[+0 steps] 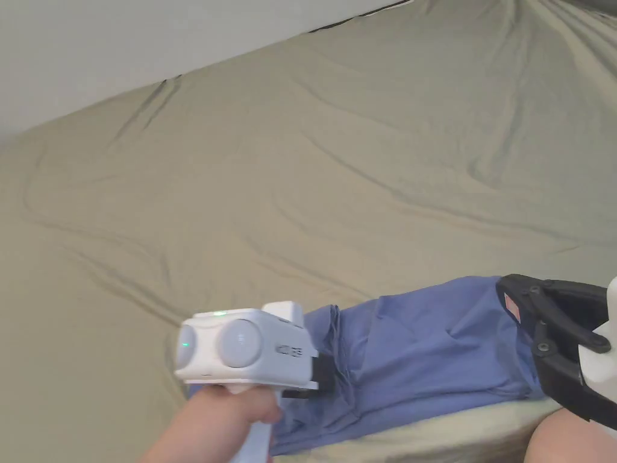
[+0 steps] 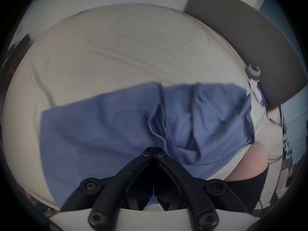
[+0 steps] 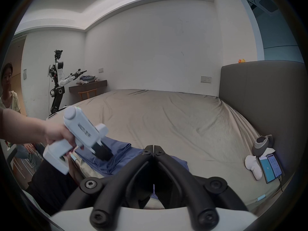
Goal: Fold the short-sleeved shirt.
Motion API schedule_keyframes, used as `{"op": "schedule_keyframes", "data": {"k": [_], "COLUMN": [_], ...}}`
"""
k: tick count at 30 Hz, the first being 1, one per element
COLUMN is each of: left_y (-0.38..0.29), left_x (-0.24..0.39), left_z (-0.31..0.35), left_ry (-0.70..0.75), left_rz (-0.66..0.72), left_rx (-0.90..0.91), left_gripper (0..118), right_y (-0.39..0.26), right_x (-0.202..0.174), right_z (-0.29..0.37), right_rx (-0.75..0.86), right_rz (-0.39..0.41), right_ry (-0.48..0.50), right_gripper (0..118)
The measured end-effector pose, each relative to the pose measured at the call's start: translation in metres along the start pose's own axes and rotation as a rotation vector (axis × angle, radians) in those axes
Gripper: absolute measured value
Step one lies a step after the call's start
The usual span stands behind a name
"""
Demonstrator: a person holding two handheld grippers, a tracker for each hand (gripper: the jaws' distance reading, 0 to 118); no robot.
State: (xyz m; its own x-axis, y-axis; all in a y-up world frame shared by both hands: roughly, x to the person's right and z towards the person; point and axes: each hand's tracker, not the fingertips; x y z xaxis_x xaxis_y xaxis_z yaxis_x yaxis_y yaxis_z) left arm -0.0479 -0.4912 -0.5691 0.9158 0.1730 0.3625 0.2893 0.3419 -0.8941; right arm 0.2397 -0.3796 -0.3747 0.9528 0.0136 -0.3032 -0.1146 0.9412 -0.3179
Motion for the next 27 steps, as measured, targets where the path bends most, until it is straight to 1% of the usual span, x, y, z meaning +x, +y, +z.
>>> {"op": "schedule_keyframes", "data": {"k": [1, 2, 3, 4, 5, 6, 7, 9, 11, 12, 13, 14, 15, 16, 17, 18, 19, 20, 22, 24, 25, 27], "left_y": [-0.006, -0.006, -0.006, -0.009, -0.013, -0.021, -0.005, -0.02, -0.023, -0.03, -0.036, -0.043, -0.049, -0.058, -0.068, -0.073, -0.079, -0.083, -0.079, -0.079, -0.082, -0.062], "left_x": [0.003, 0.019, 0.022, -0.002, -0.028, -0.053, -0.016, -0.064, -0.098, -0.131, -0.167, -0.179, -0.2, -0.226, -0.244, -0.266, -0.256, -0.261, -0.262, -0.254, -0.247, -0.241], "left_z": [-0.001, 0.0, 0.004, 0.014, 0.023, 0.034, 0.061, 0.093, 0.118, 0.124, 0.125, 0.126, 0.122, 0.111, 0.104, 0.095, 0.082, 0.075, 0.05, 0.028, 0.018, 0.012], "left_ry": [0.032, 0.046, 0.006, -0.12, -0.251, -0.299, -0.304, -0.294, -0.371, -0.408, -0.434, -0.472, -0.514, -0.582, -0.639, -0.747, -0.776, -0.786, -0.766, -0.759, -0.802, -0.95], "left_rz": [-0.056, -0.102, -0.115, -0.077, -0.003, 0.028, 0.015, -0.026, 0.04, 0.096, 0.156, 0.239, 0.306, 0.375, 0.418, 0.488, 0.525, 0.556, 0.502, 0.489, 0.492, 0.45], "left_rx": [0.001, 0.019, 0.042, 0.056, 0.044, 0.054, 0.106, 0.174, 0.238, 0.267, 0.288, 0.279, 0.256, 0.205, 0.194, 0.19, 0.183, 0.181, 0.202, 0.187, 0.156, 0.221], "left_gripper": [0, 0, 0, 0, 0, 0, 0, 0, 0, 14, 54, 90, 118, 118, 118, 118, 118, 118, 118, 118, 118, 118], "right_y": [-0.001, -0.001, -0.001, -0.002, -0.002, -0.003, -0.003, -0.003, -0.002, -0.002, -0.002, -0.002, -0.002, -0.003, -0.002, -0.001, 0.001, 0.002, 0.006, 0.01, 0.01, 0.01], "right_x": [0.001, 0.001, 0.002, 0.002, 0.002, 0.002, 0.0, -0.002, -0.004, -0.005, -0.006, -0.008, -0.009, -0.011, -0.013, -0.015, -0.017, -0.017, -0.018, -0.021, -0.024, -0.028], "right_z": [0.001, 0.003, 0.003, 0.004, 0.004, 0.004, 0.003, 0.001, -0.002, -0.003, -0.004, -0.007, -0.011, -0.017, -0.022, -0.027, -0.032, -0.036, -0.043, -0.049, -0.052, -0.057], "right_rx": [-0.001, 0.0, 0.0, 0.002, 0.003, 0.002, 0.001, -0.002, -0.007, -0.012, -0.016, -0.021, -0.028, -0.035, -0.04, -0.043, -0.041, -0.044, -0.042, -0.047, -0.052, -0.063], "right_rz": [-0.002, -0.004, -0.005, -0.005, -0.004, -0.002, 0.002, 0.009, 0.006, 0.001, -0.003, -0.006, -0.006, 0.002, 0.018, 0.033, 0.022, 0.005, -0.044, -0.055, -0.051, -0.036], "right_ry": [-0.008, -0.013, -0.018, -0.025, -0.027, -0.027, -0.029, -0.03, -0.03, -0.028, -0.024, -0.02, -0.019, -0.021, -0.027, -0.041, -0.056, -0.059, -0.053, -0.056, -0.059, -0.067], "right_gripper": [0, 0, 0, 0, 0, 0, 0, 0, 0, 0, 0, 0, 0, 0, 0, 0, 0, 0, 0, 0, 0, 0]}}
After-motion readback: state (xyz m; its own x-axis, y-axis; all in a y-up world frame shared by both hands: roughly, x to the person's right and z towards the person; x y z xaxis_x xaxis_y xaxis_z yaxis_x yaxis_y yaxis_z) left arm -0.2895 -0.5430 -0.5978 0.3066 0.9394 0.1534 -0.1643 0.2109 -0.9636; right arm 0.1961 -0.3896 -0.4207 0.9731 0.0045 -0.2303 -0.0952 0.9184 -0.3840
